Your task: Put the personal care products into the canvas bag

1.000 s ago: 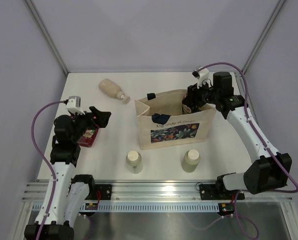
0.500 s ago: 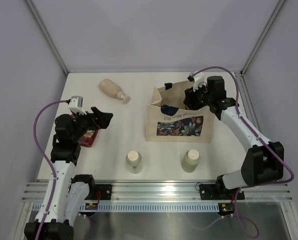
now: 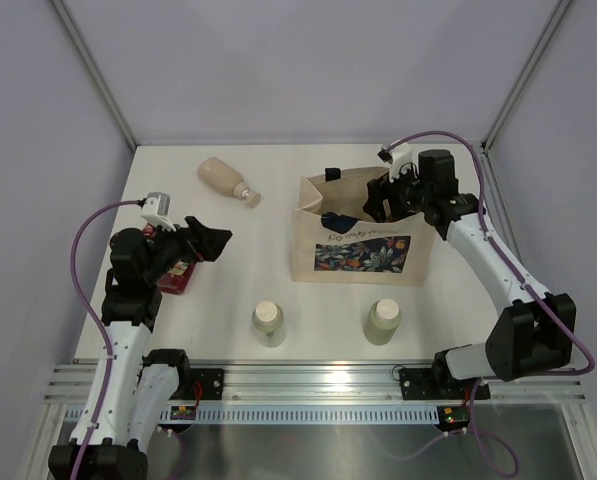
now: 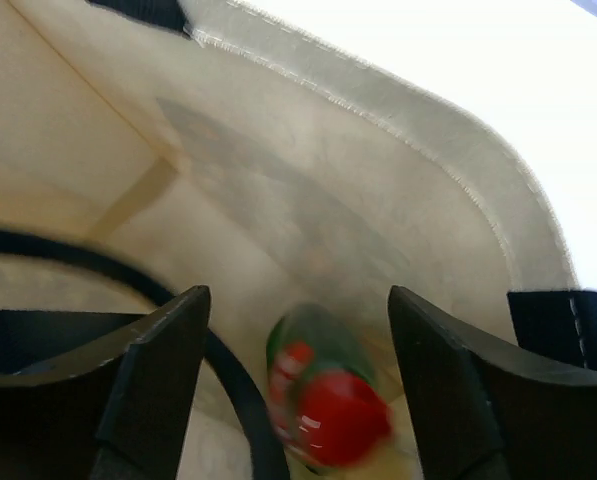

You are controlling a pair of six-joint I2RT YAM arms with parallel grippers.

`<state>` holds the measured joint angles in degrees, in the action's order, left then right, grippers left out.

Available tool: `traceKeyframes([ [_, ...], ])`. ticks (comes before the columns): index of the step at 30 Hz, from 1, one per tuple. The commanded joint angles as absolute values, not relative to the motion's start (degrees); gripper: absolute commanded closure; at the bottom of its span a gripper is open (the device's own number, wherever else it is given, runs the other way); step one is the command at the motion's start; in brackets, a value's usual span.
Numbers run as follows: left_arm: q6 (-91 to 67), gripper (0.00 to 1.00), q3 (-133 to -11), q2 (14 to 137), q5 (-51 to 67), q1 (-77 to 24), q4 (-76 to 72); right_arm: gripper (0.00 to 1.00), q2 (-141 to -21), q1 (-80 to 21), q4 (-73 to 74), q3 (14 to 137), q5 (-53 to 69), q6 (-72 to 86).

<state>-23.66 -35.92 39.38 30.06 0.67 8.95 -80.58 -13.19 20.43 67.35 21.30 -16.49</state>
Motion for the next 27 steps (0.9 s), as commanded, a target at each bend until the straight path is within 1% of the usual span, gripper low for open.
traceKeyframes([
  [1, -24.96, 0.01, -36.91, 39.02, 34.8, 0.0, 8.52, 0.17, -77.09, -13.18, 26.53, 71.1, 26.18, -14.07],
  [5, -26.54, 0.01, -37.62, 39.02, 34.19, -2.72, 10.98, 0.17, -74.8, -13.18, 30.23, 74.52, 32.94, -13.88],
  [8, -27.68, 0.01, -38.32, 38.94, 32.18, -4.91, 13.09, 0.16, -72.6, -13.18, 33.66, 77.69, 39.18, -16.86],
  [9, -28.03, 0.01, -39.1, 38.76, 30.86, -7.1, 14.84, 0.16, -71.99, -13.18, 35.66, 78.91, 41.55, -18.79],
  [11, -28.12, 0.01, -39.99, 38.93, 25.69, -10.18, 18.08, 0.16, -70.84, -13.18, 39.97, 81.2, 50.13, -26.93],
  [13, -28.92, 0.01, -42.09, 39.98, 17.63, -15.89, 21.43, 0.16, -70.66, -13.18, 47.42, 82.78, 54.82, -32.66],
  [14, -29.09, 0.01, -42.8, 40.43, 16.01, -17.82, 23.97, 0.16, -71.01, -13.18, 51.81, 84.01, 59.63, -42.7],
  [15, -29.44, 0.01, -43.41, 40.6, 14.17, -20.71, 25.21, 0.16, -71.45, -13.18, 58.73, 86.11, 60.72, -46.2],
  [17, -30.32, 0.01, -45.17, 40.26, 11.69, -23.45, 27.85, 0.17, -71.98, -13.18, 62.91, 87.79, 60.91, -52.34],
  [20, -30.41, 0.01, -47.02, 38.33, 9.76, -26.96, 31.1, 0.17, -71.46, -13.18, 67.58, 87.72, 59.59, -54.31],
  [22, -30.76, 0.01, -48.33, 37.97, 7.91, -28.82, 34.26, 0.17, -70.93, -13.18, 68.2, 86.93, 59.33, -53.97],
  [25, -33.13, 0.01, -50.0, 39.72, 5.81, -33.3, 37.34, 0.17, -68.91, -13.18, 64.88, 83.16, 58.71, -50.9],
  [27, -35.67, 0.01, -51.23, 42.18, 2.14, -38.56, 40.59, 0.17, -67.07, -13.27, 60.92, 80.17, 58.27, -46.77],
])
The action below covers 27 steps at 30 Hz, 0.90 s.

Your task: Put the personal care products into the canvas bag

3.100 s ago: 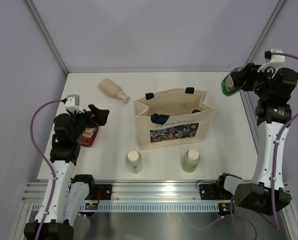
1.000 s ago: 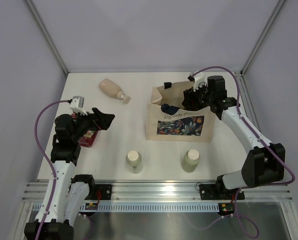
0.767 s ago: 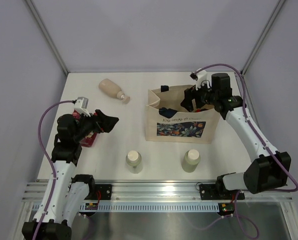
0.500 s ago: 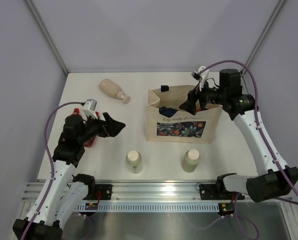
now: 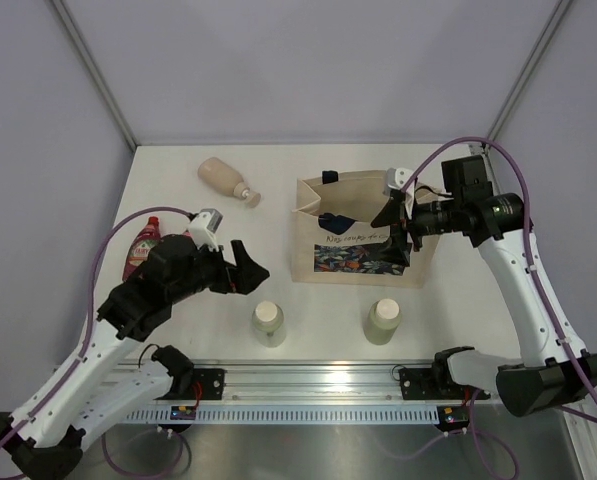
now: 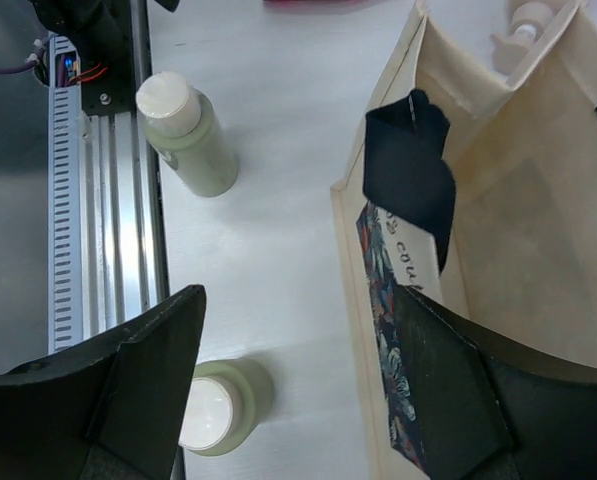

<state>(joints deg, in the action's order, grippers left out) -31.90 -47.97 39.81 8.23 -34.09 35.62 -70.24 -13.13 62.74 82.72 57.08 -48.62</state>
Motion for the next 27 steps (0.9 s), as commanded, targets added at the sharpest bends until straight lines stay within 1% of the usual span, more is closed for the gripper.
traceKeyframes([
  [1, -36.55, 0.01, -52.63, 43.06, 0.46, -40.59, 42.69, 0.17, -66.63, -13.18, 59.69, 79.29, 57.66, -44.06],
  [2, -37.52, 0.01, -53.34, 43.94, -1.74, -45.22, 43.67, 0.17, -66.1, -13.27, 57.76, 77.97, 57.48, -42.9],
  [4, -39.28, 0.01, -54.4, 46.57, -6.66, -49.99, 44.91, 0.17, -65.13, -13.18, 56.87, 77.0, 57.04, -41.4],
  [5, -39.55, 0.01, -54.67, 47.45, -8.42, -54.71, 45.7, 0.17, -64.87, -13.18, 56.6, 76.21, 56.95, -40.7],
  [6, -39.46, 0.01, -54.58, 48.16, -11.83, -56.76, 45.96, 0.17, -64.34, -13.18, 56.08, 75.77, 56.87, -40.35],
  [8, -39.11, 0.01, -54.23, 50.18, -14.84, -61.41, 46.58, 0.17, -63.64, -13.18, 55.46, 74.63, 56.6, -39.55],
  [9, -39.11, 0.01, -53.62, 50.45, -18.16, -62.74, 46.67, 0.17, -63.02, -13.18, 55.46, 74.27, 56.6, -39.55],
  [11, -39.72, 0.01, -52.56, 50.54, -21.08, -65.72, 45.88, 0.17, -62.49, -13.18, 55.98, 73.57, 56.51, -39.55],
  [12, -40.42, 0.01, -51.34, 50.54, -23.62, -66.61, 45.53, 0.17, -61.88, -13.18, 56.16, 73.3, 56.51, -39.72],
  [15, -41.39, 0.01, -49.14, 51.06, -26.1, -68.99, 43.6, 0.16, -61.0, -13.18, 56.69, 72.34, 55.99, -40.08],
  [20, -41.66, 0.01, -45.88, 55.71, -26.1, -71.71, 40.6, 0.17, -60.29, -13.18, 56.51, 71.11, 55.55, -39.99],
  [23, -43.42, 0.01, -44.31, 57.48, -28.74, -72.07, 40.87, 0.16, -59.68, -13.18, 56.08, 70.23, 55.2, -39.55],
  [27, -42.28, 0.01, -40.87, 58.18, -29.09, -72.07, 35.69, 0.16, -59.06, -13.18, 55.99, 69.0, 54.93, -39.2],
])
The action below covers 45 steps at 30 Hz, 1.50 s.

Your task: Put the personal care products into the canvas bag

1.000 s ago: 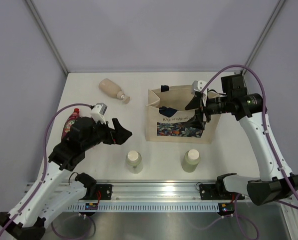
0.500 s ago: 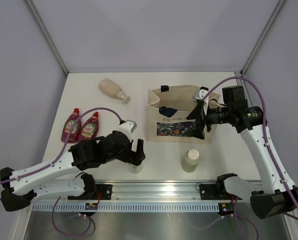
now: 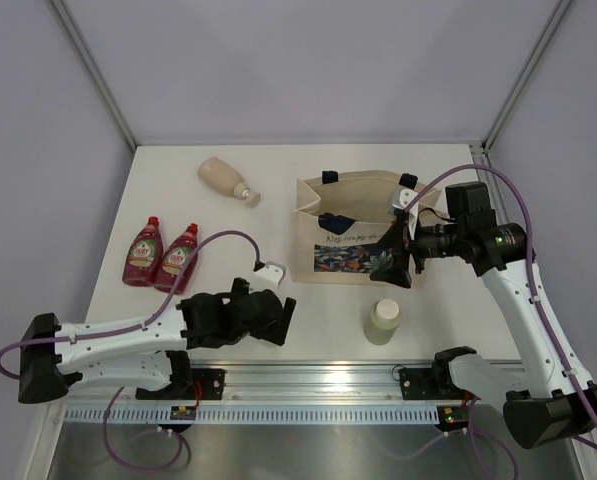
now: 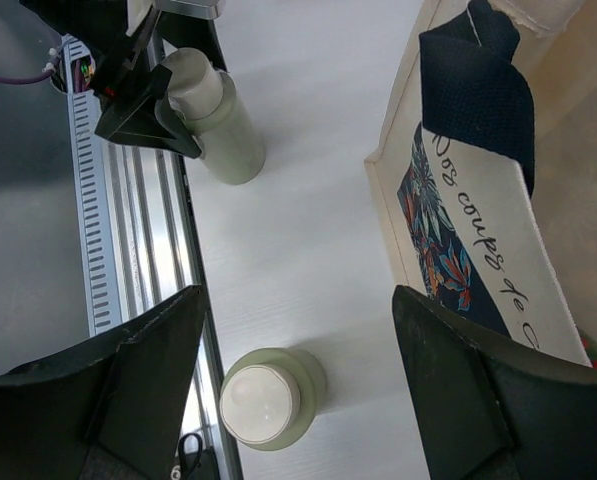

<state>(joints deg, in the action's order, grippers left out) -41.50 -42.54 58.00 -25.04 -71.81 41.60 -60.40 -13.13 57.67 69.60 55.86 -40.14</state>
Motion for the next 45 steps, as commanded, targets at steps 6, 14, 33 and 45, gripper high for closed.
traceKeyframes([
  [6, -40.88, 0.09, -37.28, 58.36, -36.11, -72.42, 30.6, 0.16, -58.54, -13.18, 56.25, 68.29, 54.23, -39.29],
  [14, -30.94, 1.0, -34.8, 52.92, -34.63, -72.51, 18.9, 0.16, -58.54, -13.18, 56.95, 69.26, 52.56, -39.64],
  [33, -18.37, 1.0, -74.24, 63.08, -5.66, -54.33, 2.82, 0.19, -58.98, -3.97, 55.28, 73.39, 57.2, -27.77],
  [45, -20.65, 1.0, -103.44, 95.42, 10.8, -45.79, -6.16, 0.2, -55.2, 4.92, 58.01, 72.07, 58.71, -28.21],
])
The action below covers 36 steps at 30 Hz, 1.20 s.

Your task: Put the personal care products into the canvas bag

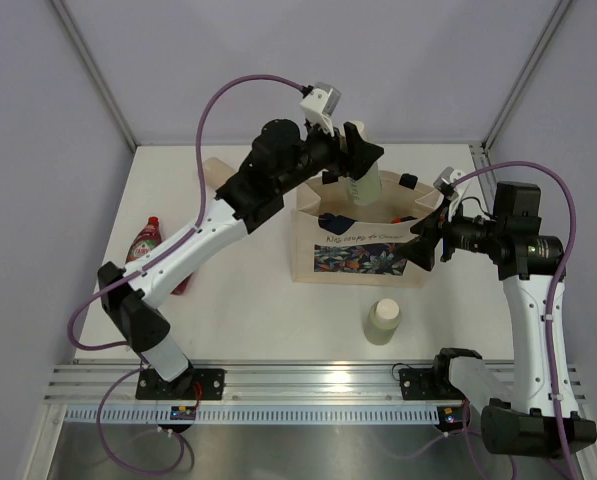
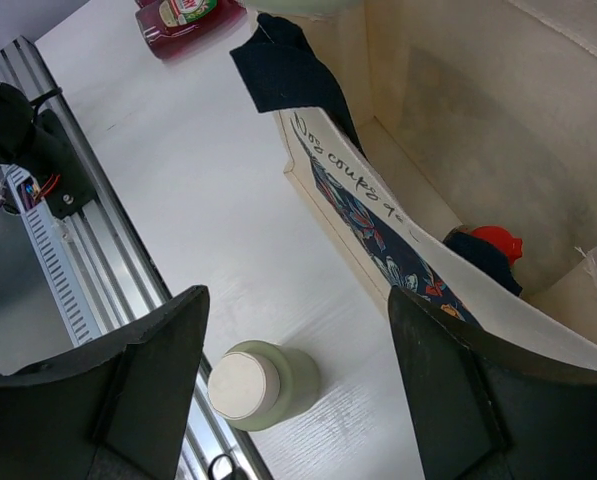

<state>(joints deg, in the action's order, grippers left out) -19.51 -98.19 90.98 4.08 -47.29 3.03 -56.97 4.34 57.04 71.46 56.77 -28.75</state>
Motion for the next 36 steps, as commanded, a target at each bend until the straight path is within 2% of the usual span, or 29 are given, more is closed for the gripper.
traceKeyframes([
  [1, -20.57, 1.0, -104.06, 96.75, 11.85, -45.36, -6.07, 0.2, -54.93, 5.1, 58.01, 71.9, 58.54, -28.21],
  [7, -17.77, 1.0, -101.52, 100.98, 16.43, -45.35, -3.7, 0.21, -54.4, 7.03, 57.66, 71.54, 57.57, -26.99],
  [13, -10.74, 1.0, -98.17, 105.37, 12.75, -45.35, -1.23, 0.2, -55.72, 7.47, 58.35, 70.31, 58.88, -26.98],
  [18, -9.75, 1.0, -99.14, 110.38, 13.53, -45.44, -1.58, 0.2, -58.71, 7.47, 64.41, 70.31, 61.95, -35.31],
  [22, -9.32, 0.97, -100.37, 115.04, 13.72, -46.23, -1.67, 0.18, -61.08, 7.38, 79.07, 70.14, 66.7, -52.26],
  [23, -9.4, 0.94, -100.37, 116.35, 13.45, -46.32, -1.84, 0.18, -62.13, 7.38, 82.41, 70.31, 67.75, -60.47],
  [26, -10.89, 0.78, -99.76, 116.98, 13.54, -46.49, -2.63, 0.18, -62.93, 7.38, 90.95, 69.7, 66.72, -71.59],
  [27, -11.33, 0.59, -99.32, 116.63, 13.36, -46.58, -2.9, 0.18, -62.58, 7.38, 91.66, 68.39, 65.93, -73.11],
  [30, -12.92, 0.35, -96.6, 114.88, 12.57, -46.58, -4.92, 0.16, -60.39, 7.38, 89.92, 64.79, 61.45, -77.07],
  [31, -13.18, 0.21, -96.07, 113.39, 12.57, -46.58, -5.27, 0.14, -59.6, 7.3, 90.26, 64.34, 60.65, -78.56],
  [34, -13.01, 0.09, -95.1, 110.23, 13.09, -46.58, -4.84, 0.09, -58.45, 7.21, 92.1, 62.76, 59.33, -84.1],
  [36, -12.75, 0.03, -95.1, 108.55, 13.88, -46.49, -3.78, 0.02, -57.92, 7.12, 93.34, 61.36, 58.36, -88.68],
])
